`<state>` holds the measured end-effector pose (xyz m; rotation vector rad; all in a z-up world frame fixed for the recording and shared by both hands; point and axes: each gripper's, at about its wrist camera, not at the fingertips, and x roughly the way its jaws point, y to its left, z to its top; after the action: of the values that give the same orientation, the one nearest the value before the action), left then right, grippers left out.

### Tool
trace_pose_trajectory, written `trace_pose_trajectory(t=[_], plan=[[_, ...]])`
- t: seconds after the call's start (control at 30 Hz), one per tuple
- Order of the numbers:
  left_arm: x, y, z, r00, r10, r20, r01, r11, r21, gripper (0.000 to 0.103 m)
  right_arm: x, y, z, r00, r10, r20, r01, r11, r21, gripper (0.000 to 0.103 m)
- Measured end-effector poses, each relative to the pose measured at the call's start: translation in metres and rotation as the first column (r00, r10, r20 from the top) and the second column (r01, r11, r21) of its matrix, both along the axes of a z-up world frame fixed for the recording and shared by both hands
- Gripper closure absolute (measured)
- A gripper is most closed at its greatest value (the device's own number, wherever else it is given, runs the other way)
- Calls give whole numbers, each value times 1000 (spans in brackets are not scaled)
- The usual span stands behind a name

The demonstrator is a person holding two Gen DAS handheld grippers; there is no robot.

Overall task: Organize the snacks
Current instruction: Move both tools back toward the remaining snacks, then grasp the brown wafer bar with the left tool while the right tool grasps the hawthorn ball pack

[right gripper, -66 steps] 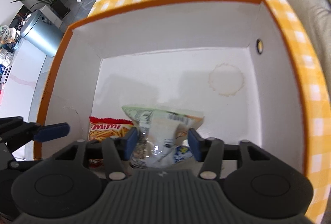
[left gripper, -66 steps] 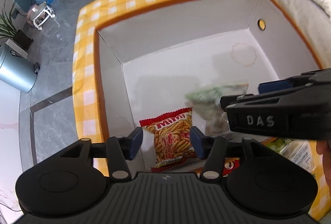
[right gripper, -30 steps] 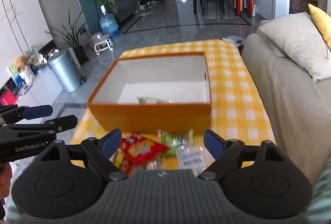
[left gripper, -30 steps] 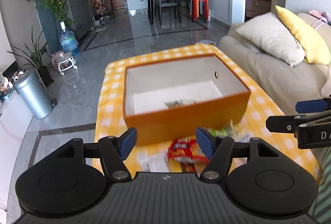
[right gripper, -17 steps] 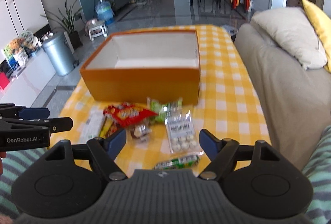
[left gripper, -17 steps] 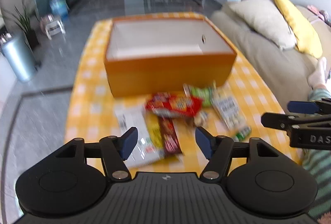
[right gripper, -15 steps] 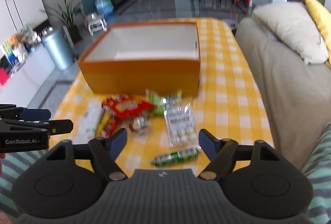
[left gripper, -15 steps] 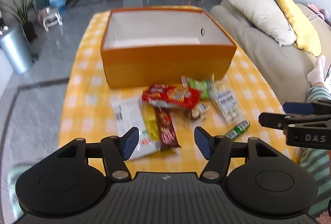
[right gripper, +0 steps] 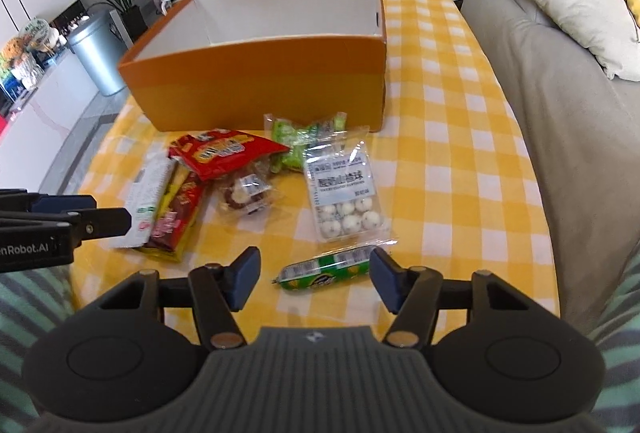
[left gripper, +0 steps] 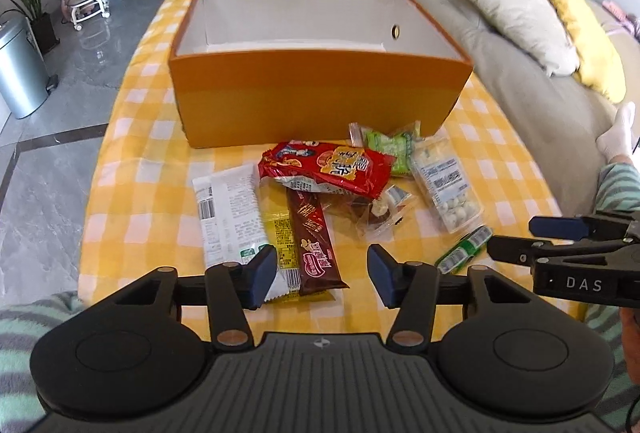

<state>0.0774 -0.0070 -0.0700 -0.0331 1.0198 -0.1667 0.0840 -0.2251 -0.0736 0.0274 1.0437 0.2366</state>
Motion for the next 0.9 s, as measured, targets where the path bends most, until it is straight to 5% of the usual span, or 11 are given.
trace_pose_trajectory(t=[0.6, 0.9], plan=[[52, -9, -47, 996, -5, -89, 10, 998, 57, 42, 61, 11, -53, 998, 65, -16, -66, 994, -84, 43], [63, -16, -58, 993, -35, -111, 44, 996, 81, 53, 75, 15, -64, 996, 86, 6, -85, 992, -97, 40]])
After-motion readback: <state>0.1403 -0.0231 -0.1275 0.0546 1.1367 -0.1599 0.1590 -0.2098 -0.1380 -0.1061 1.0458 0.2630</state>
